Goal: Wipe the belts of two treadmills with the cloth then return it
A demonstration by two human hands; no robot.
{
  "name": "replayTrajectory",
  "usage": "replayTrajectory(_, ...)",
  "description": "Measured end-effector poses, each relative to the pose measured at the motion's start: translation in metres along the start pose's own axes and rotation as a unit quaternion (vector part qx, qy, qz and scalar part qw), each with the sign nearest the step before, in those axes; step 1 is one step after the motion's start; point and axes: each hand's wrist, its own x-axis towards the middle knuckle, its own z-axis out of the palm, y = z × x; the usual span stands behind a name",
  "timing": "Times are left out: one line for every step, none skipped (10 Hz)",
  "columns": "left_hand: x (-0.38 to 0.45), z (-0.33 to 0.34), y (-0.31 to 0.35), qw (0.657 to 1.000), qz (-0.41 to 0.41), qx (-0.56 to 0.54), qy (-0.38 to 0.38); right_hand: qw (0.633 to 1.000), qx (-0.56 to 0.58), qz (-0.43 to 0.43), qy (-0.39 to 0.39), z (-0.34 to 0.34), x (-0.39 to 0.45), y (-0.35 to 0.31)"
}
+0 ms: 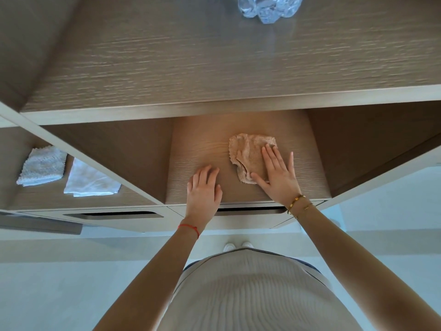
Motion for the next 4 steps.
replayTrajectory(0.000, -0.001, 0.001, 1.000, -0.002, -0.010, 0.000, 0.998, 0.066, -0.001, 0.014, -0.005, -0.009, 0.002)
replayTrajectory(-0.001, -0.006, 0.000, 1.000, -0.011, -0.022, 0.002, 0.992, 0.122, -0.005, 0.039, -0.014, -0.022, 0.005)
replayTrajectory(-0.003, -0.011, -0.003, 0.998, -0.021, -0.054, 0.004, 0.987, 0.149, 0.001, 0.065, -0.024, -0.034, 0.007)
replayTrajectory(-0.007, -0.017, -0.006, 0.996, -0.028, -0.086, 0.018, 0.984, 0.151, 0.006, 0.095, -0.034, -0.045, 0.007)
